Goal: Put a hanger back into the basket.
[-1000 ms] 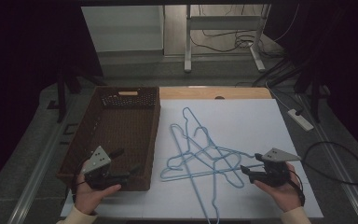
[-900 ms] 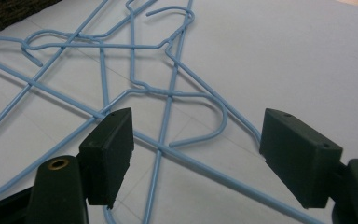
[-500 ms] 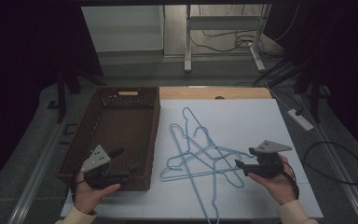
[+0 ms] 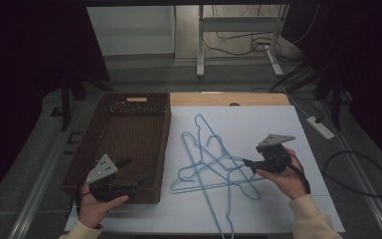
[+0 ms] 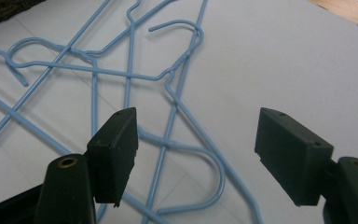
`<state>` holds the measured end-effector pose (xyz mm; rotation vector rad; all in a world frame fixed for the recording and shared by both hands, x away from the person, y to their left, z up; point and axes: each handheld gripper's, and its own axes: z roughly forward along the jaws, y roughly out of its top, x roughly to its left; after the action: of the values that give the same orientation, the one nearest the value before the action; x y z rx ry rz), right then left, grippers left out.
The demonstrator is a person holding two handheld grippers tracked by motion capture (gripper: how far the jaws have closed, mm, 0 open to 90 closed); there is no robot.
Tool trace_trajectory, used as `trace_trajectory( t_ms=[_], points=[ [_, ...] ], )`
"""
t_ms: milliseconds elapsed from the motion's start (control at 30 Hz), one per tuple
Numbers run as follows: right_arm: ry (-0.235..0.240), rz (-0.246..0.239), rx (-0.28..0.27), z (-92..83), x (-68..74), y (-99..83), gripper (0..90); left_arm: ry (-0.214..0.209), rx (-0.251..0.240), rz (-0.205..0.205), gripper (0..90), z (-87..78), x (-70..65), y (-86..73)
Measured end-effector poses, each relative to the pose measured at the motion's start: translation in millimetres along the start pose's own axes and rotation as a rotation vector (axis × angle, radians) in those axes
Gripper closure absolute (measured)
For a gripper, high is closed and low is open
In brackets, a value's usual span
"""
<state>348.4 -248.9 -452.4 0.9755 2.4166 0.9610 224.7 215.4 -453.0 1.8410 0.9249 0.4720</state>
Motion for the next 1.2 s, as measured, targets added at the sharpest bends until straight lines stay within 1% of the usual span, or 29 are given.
trace_trajectory(
  t_ms=[100,133,167,200,267,300,333,367,467,500,533,633,667,700,733,767,800,933,967,1100,1133,1200],
  points=[
    [0.007,-0.028,0.036,8.1,-2.5,11.8,31.8,-0.001,0.0,-0.001,19.5,-0.3,0.1,0.0],
    [0.007,-0.028,0.036,8.1,-2.5,11.8,31.8,-0.001,-0.001,-0.001,19.5,-0.3,0.2,0.0],
    [0.012,-0.046,0.054,11.3,-3.0,15.4,32.6,-0.001,-0.001,-0.001,19.4,-0.4,0.3,0.0],
    [0.018,-0.062,0.078,16.4,-3.2,20.5,33.8,-0.002,-0.001,-0.001,19.5,-0.5,0.3,0.0],
    [0.036,-0.08,0.103,21.8,-3.5,24.9,34.4,-0.002,-0.001,-0.001,19.4,-0.5,0.3,0.1],
    [0.036,-0.08,0.103,21.8,-3.5,24.9,34.4,-0.003,0.0,0.0,19.4,-0.5,0.3,0.1],
    [0.052,-0.1,0.126,28.0,-3.8,28.5,34.8,-0.003,0.0,0.0,19.4,-0.5,0.2,0.2],
    [0.052,-0.1,0.126,28.0,-3.8,28.5,34.8,-0.003,-0.002,0.001,19.4,-0.6,0.1,0.4],
    [0.076,-0.126,0.175,39.7,-4.2,32.4,35.7,-0.002,-0.005,0.001,19.4,-1.4,0.0,1.1],
    [0.091,-0.135,0.196,46.3,-4.8,33.9,36.8,-0.001,-0.005,-0.001,19.4,-1.6,0.3,1.1],
    [0.091,-0.135,0.196,46.3,-4.8,33.9,36.8,-0.001,-0.005,-0.001,19.4,-1.6,0.3,1.1],
    [0.114,-0.143,0.226,57.3,-5.5,36.3,39.2,-0.002,-0.005,-0.003,19.4,-1.5,0.8,0.9],
    [0.116,-0.153,0.244,62.4,-5.6,37.8,40.8,-0.003,-0.005,-0.003,19.4,-1.5,0.8,0.8],
    [0.119,-0.153,0.255,64.8,-5.4,38.6,41.3,-0.003,-0.005,-0.003,19.4,-1.5,0.8,0.8],
    [0.119,-0.153,0.255,64.8,-5.4,38.6,41.3,-0.003,-0.005,-0.003,19.4,-1.4,0.8,0.8],
    [0.129,-0.154,0.265,69.2,-5.8,40.4,42.1,-0.003,-0.005,-0.003,19.4,-1.3,0.8,0.7],
    [0.129,-0.154,0.265,69.2,-5.8,40.4,42.1,-0.003,-0.005,-0.003,19.4,-1.3,0.8,0.7],
    [0.154,-0.173,0.3,78.1,-7.0,44.3,46.7,-0.004,-0.004,-0.003,19.3,-1.7,0.9,1.0],
    [0.154,-0.173,0.3,78.1,-7.0,44.3,46.7,-0.003,-0.004,-0.003,19.3,-1.8,0.9,1.0],
    [0.162,-0.214,0.343,84.0,-7.3,45.0,50.6,-0.003,-0.004,-0.002,19.2,-1.7,0.6,1.0],
    [0.16,-0.232,0.361,85.0,-9.0,44.6,51.8,-0.004,-0.004,-0.001,19.2,-1.7,0.4,1.1],
    [0.155,-0.239,0.367,85.2,-10.0,44.2,53.3,-0.004,-0.004,-0.001,19.2,-1.7,0.4,1.2]
  ],
)
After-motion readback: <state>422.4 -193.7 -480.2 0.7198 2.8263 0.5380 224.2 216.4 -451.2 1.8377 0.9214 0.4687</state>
